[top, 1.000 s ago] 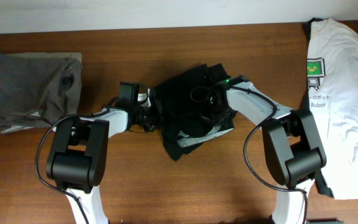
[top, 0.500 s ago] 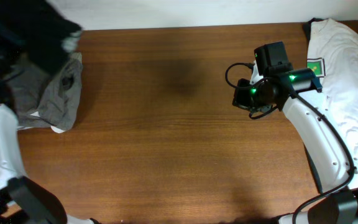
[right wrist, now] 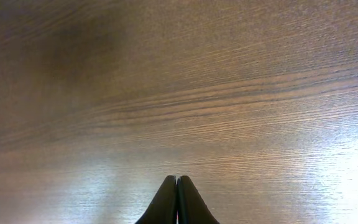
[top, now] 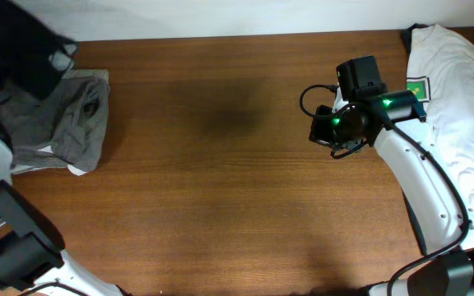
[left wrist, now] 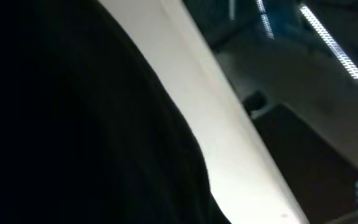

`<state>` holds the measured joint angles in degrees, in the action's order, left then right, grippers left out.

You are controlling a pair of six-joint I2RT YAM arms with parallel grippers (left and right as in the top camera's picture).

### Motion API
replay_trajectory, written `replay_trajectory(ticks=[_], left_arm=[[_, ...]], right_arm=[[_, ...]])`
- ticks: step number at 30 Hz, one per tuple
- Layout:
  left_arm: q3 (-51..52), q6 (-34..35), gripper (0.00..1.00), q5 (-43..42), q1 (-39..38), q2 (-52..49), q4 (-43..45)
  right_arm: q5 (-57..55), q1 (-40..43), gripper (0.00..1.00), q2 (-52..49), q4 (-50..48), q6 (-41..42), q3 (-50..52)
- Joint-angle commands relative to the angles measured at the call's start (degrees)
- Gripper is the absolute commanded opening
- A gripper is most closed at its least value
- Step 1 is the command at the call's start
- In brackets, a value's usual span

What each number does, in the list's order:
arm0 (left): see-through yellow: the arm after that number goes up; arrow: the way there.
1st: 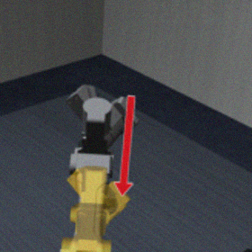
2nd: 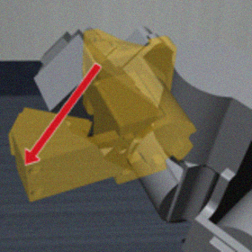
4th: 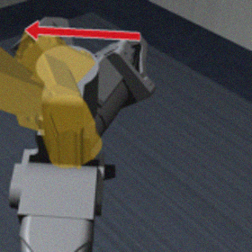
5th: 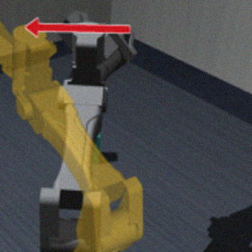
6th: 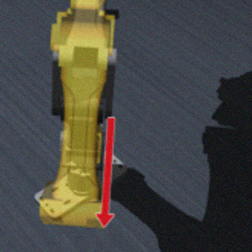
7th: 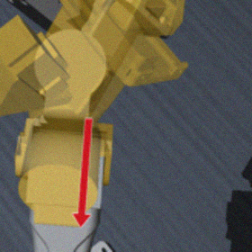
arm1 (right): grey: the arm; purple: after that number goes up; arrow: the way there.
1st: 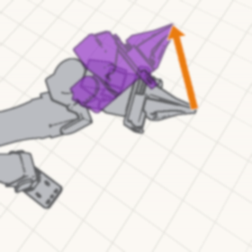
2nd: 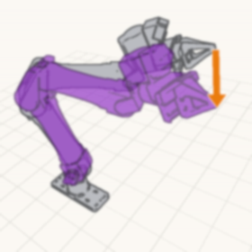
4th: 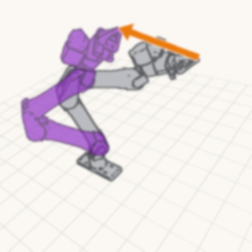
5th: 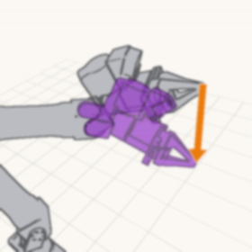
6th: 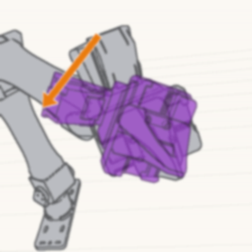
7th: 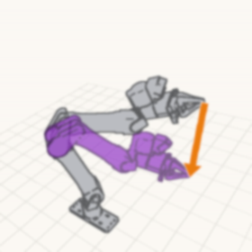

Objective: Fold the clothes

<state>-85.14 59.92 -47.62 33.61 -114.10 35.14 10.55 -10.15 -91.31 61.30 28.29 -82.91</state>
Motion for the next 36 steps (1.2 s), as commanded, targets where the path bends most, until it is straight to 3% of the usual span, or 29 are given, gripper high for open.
replay_trajectory(ticks=[1,4,8,9,12,14,15,16,17,19,20,22,25,29,34,36], left_arm=[[-1.77,-4.37,0.00,0.24,-1.86,0.63,-10.34],[-1.77,-21.29,0.00,5.51,0.76,0.61,-32.44],[-1.77,-32.37,0.08,8.52,6.12,0.61,-46.25],[-1.77,-35.52,0.16,11.80,6.86,0.61,-50.69],[-1.81,-43.25,0.63,12.28,11.06,3.26,-60.78],[-1.81,-47.25,0.74,12.33,13.05,9.38,-65.83],[-1.81,-49.70,0.74,12.35,13.44,15.26,-69.66],[-1.81,-50.66,0.74,12.31,13.44,18.21,-71.21],[-1.81,-50.97,0.67,12.31,13.44,23.10,-72.57],[-1.81,-52.19,0.07,12.44,12.07,30.25,-71.80],[-1.81,-54.95,0.03,15.67,9.77,30.86,-71.10],[-1.79,-59.21,0.03,24.09,4.98,26.18,-66.62],[-1.79,-61.75,0.06,24.09,0.85,9.99,-56.78],[-1.79,-69.26,0.07,23.34,0.02,-4.02,-61.66],[-1.81,-72.00,0.04,25.40,0.07,-3.63,-75.10],[-2.51,-72.06,0.12,25.35,-0.13,4.00,-77.09]], right_arm=[[-0.70,-0.07,0.05,-0.22,0.28,0.26,-0.39],[-0.70,-0.07,0.05,-0.22,0.66,0.26,-0.39],[-0.72,-0.04,0.05,-0.22,0.68,0.24,-0.39],[-0.72,-0.04,0.05,-0.22,0.70,0.24,-0.39],[-0.72,-0.04,0.05,-0.22,0.74,0.22,-0.39],[-0.72,-0.04,0.05,-0.22,0.72,0.22,-0.39],[-0.70,-0.04,0.05,-0.22,0.72,0.22,-0.39],[-0.70,-0.04,0.05,-0.22,0.74,0.22,-0.39],[-0.70,-0.04,0.05,-0.22,0.76,0.22,-0.39],[-0.74,-0.04,0.06,-0.22,0.85,0.20,-0.39],[-0.72,-0.04,0.06,-0.22,0.68,0.22,-0.39],[-0.72,-0.04,0.06,-0.22,0.66,0.22,-0.39],[-0.70,-0.07,0.06,-0.22,0.74,0.22,-0.39],[-0.70,-0.04,0.06,-0.22,0.87,0.26,-0.39],[-0.70,-0.04,0.05,-0.17,0.90,0.22,-0.42],[-0.72,0.04,0.05,1.03,0.81,-0.52,-0.98]])
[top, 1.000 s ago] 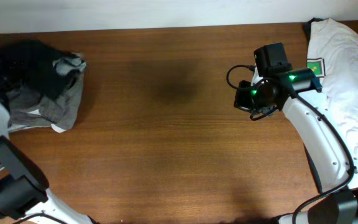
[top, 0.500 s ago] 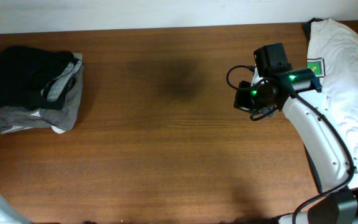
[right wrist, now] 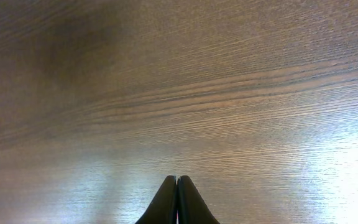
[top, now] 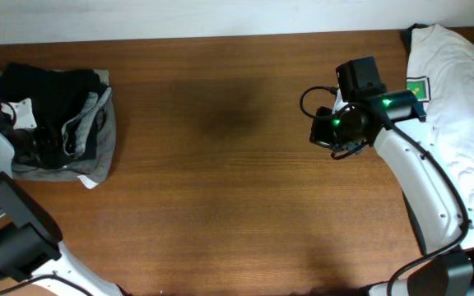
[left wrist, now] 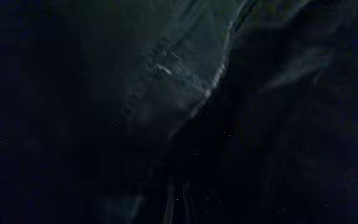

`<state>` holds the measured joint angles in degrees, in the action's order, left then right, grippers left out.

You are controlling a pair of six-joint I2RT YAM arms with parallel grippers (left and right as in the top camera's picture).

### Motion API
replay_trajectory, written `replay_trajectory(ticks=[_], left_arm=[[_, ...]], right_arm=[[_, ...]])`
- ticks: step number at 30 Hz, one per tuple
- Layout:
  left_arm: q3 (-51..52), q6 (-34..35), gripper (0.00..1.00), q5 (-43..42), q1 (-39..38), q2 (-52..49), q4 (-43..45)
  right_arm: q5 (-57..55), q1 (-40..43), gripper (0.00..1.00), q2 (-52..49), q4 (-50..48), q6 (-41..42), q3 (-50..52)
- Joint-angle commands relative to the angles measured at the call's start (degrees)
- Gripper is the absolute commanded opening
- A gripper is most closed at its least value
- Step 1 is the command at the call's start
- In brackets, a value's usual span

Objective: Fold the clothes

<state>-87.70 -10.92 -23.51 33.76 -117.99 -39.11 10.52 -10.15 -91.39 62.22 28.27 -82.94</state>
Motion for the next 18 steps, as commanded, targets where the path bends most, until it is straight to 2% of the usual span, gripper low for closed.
replay_trajectory(ticks=[1,3,4,5,7,8,9,10,11,18], left_arm=[[-1.46,-2.54,0.18,0.31,-0.92,14.82,-4.24],[-4.90,-5.88,0.31,-1.60,-3.41,25.62,-7.98],[-7.28,-8.81,0.45,-1.73,-6.34,31.91,-10.95],[-10.29,-13.29,0.61,-0.87,-12.61,39.65,-16.02],[-10.80,-13.66,0.72,9.16,-25.00,47.93,-22.69],[-10.80,-13.64,0.73,11.56,-29.44,49.53,-27.04],[-10.80,-13.62,0.99,12.48,-33.24,50.27,-32.59],[-10.80,-13.64,0.99,12.48,-34.42,50.23,-35.50],[-10.78,-13.64,0.99,12.50,-34.47,49.96,-37.40],[-10.75,-13.64,0.99,13.05,-34.47,48.96,-38.58]], right_arm=[[-0.72,0.04,0.09,2.58,-0.44,-3.10,-2.64],[-0.96,0.04,0.09,5.25,-0.42,-6.67,-6.56],[-1.14,0.04,0.10,8.24,-0.39,-9.05,-10.21],[-1.11,0.04,0.10,11.63,-0.42,-10.84,-13.20],[-1.14,0.04,0.14,19.32,-0.24,-12.74,-15.96],[-1.14,0.04,0.27,22.69,0.00,-15.21,-15.96],[-1.14,0.04,0.44,26.18,0.68,-18.16,-15.96],[-1.16,0.04,0.74,28.35,1.11,-19.34,-15.96],[-1.14,0.04,0.99,30.08,1.46,-19.30,-15.96],[-0.50,0.04,0.99,32.11,2.60,-19.26,-15.87]])
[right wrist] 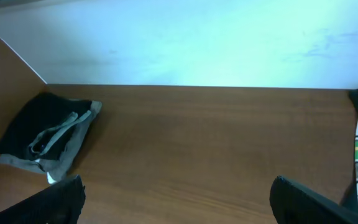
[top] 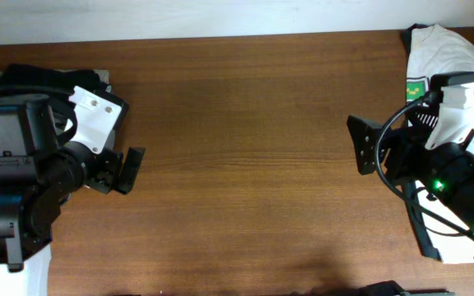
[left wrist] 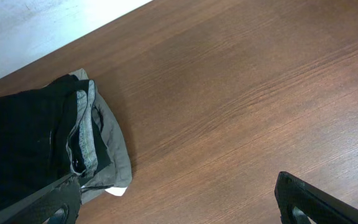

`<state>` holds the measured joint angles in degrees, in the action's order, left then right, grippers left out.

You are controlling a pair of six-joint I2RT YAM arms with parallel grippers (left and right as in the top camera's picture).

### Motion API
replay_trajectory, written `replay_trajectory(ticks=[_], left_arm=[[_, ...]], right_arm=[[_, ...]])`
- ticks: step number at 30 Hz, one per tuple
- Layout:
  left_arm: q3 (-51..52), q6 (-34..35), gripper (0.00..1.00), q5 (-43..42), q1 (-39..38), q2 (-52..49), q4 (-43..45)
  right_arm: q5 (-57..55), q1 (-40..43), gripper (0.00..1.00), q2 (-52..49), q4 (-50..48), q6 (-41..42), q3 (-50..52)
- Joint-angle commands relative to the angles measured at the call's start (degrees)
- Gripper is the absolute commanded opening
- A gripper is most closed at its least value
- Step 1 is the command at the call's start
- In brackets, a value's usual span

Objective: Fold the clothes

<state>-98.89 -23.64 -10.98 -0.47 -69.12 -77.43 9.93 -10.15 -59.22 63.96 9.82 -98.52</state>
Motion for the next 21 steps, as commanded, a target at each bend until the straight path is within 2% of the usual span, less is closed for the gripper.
replay_trajectory(ticks=[1,3,5,8,10,11,13,14,18,21], left_arm=[[0.44,-0.92,0.99,0.52,-0.24,0.09,-0.26],[0.44,-0.92,0.99,0.52,-0.24,0.09,-0.26],[0.44,-0.92,0.99,0.52,-0.24,0.09,-0.26],[0.44,-0.92,0.99,0.52,-0.24,0.09,-0.26],[0.44,-0.92,0.99,0.52,-0.24,0.09,-0.26],[0.44,-0.92,0.99,0.52,-0.24,0.09,-0.26],[0.44,-0.92,0.99,0.52,-0.24,0.09,-0.26],[0.44,-0.92,0.99,0.52,-0.24,0.09,-0.26],[0.44,-0.92,0.99,0.52,-0.24,0.09,-0.26],[0.44,-0.92,0.99,0.52,-0.24,-0.02,-0.28]], right_arm=[[0.09,0.04,0.99,-0.13,1.07,-0.81,-0.28],[-1.09,0.09,0.99,-0.24,1.40,-0.59,-0.39],[-3.13,0.07,0.99,3.98,1.68,-6.01,-0.55],[-12.59,1.49,0.99,10.78,0.63,-7.96,2.34],[-13.40,7.08,0.98,17.38,-7.10,-9.60,13.55],[-11.26,10.67,0.99,23.85,-14.67,-9.60,25.77],[-8.55,12.61,0.99,31.36,-22.01,-9.60,39.34],[-6.67,13.03,0.99,37.94,-27.52,-9.57,50.25],[-3.67,13.29,0.99,59.19,-32.06,-9.33,75.95],[-1.44,13.73,0.99,59.04,-34.40,-9.35,82.38]])
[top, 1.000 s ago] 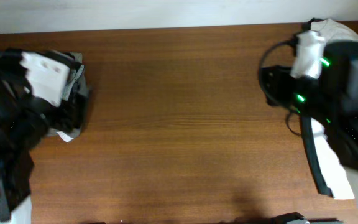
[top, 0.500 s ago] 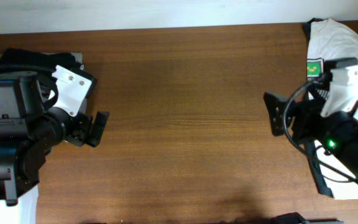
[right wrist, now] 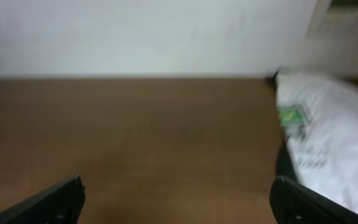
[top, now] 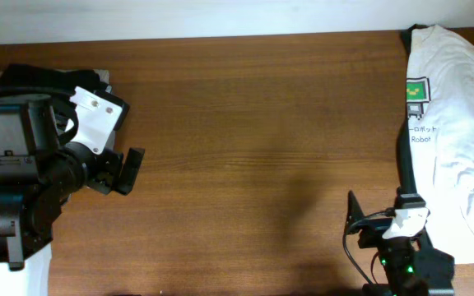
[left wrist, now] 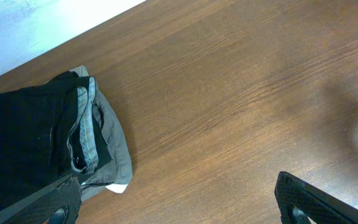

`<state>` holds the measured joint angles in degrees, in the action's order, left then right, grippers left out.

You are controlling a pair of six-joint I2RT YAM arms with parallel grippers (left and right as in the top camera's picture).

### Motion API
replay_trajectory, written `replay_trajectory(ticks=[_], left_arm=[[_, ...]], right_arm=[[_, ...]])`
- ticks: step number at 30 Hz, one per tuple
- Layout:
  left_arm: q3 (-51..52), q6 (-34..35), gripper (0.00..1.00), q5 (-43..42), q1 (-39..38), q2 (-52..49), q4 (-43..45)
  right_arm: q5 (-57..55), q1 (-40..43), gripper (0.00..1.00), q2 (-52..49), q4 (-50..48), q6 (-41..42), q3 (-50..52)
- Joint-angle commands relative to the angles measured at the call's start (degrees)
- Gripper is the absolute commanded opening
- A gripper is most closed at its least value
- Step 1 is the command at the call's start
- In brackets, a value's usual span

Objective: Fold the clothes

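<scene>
A folded pile of black and grey clothes [left wrist: 39,140] lies at the table's far left; in the overhead view my left arm covers most of the pile [top: 27,78]. A white T-shirt [top: 451,123] with a green print lies spread unfolded along the right edge and shows blurred in the right wrist view [right wrist: 328,124]. My left gripper [left wrist: 179,208] hangs open above bare wood to the right of the pile, holding nothing. My right gripper [right wrist: 179,205] is open and empty, low at the front right [top: 360,230].
The brown wooden table [top: 245,140] runs between the pile and the T-shirt. A white wall borders its far edge. A dark scrap of cloth peeks out at the T-shirt's right side.
My right arm stood beside the T-shirt at mid-table height and is now at the front edge, bottom right. The left arm and both garments have kept their places.
First a black garment was up at the far left over the grey pile, with my right gripper shut over the table's right middle. Then the black garment lay on the grey pile. Later both grippers were open and raised, and the right arm now sits at the front.
</scene>
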<state>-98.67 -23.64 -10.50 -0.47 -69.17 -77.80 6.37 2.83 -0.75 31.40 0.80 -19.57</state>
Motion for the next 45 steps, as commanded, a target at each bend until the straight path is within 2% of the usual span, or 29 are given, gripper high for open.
replay_trajectory(ticks=[1,7,19,20,21,22,25,29,33,36,40,45], left_arm=[[0.22,-0.92,0.99,0.02,-0.24,0.02,0.09],[0.22,-0.92,0.99,0.04,-0.24,0.02,0.09],[0.22,-0.98,0.99,0.37,-0.24,-0.04,0.07],[0.22,-0.92,0.99,5.70,-0.20,0.28,-0.37],[0.28,-0.90,0.99,6.71,-0.11,1.84,-1.42],[1.18,-0.90,0.99,6.05,-0.11,4.00,0.48],[11.28,-0.92,0.99,2.51,-0.11,12.50,13.90],[40.81,-0.09,0.99,-2.51,-0.13,31.54,38.14],[56.94,0.42,0.99,-3.69,-0.11,46.49,46.62],[71.58,3.78,0.99,-3.72,0.42,59.06,55.93],[82.60,5.55,0.99,-3.69,0.42,68.30,63.98],[95.34,8.02,0.99,-3.87,0.24,68.87,81.29]], right_arm=[[2.25,0.74,0.98,0.57,-2.36,-0.33,4.92],[2.25,0.72,0.99,0.55,-11.43,-0.35,13.46],[2.23,0.68,0.99,0.55,-11.50,-0.37,13.53],[2.23,0.68,0.99,0.55,-11.50,-0.35,13.53],[2.23,0.68,0.99,0.55,-11.50,-0.35,13.53],[2.23,0.68,0.99,0.55,-11.50,-0.35,13.53],[2.23,0.68,0.99,0.55,-11.50,-0.35,13.53],[2.23,0.68,0.99,0.55,-11.50,-0.35,13.53],[2.23,0.68,0.99,0.55,-11.52,-0.37,13.53],[2.23,0.68,0.99,0.55,-11.50,-0.35,13.53],[2.23,0.68,0.99,0.55,-11.50,-0.35,13.53],[2.23,0.68,0.99,0.55,-11.50,-0.35,13.53]])
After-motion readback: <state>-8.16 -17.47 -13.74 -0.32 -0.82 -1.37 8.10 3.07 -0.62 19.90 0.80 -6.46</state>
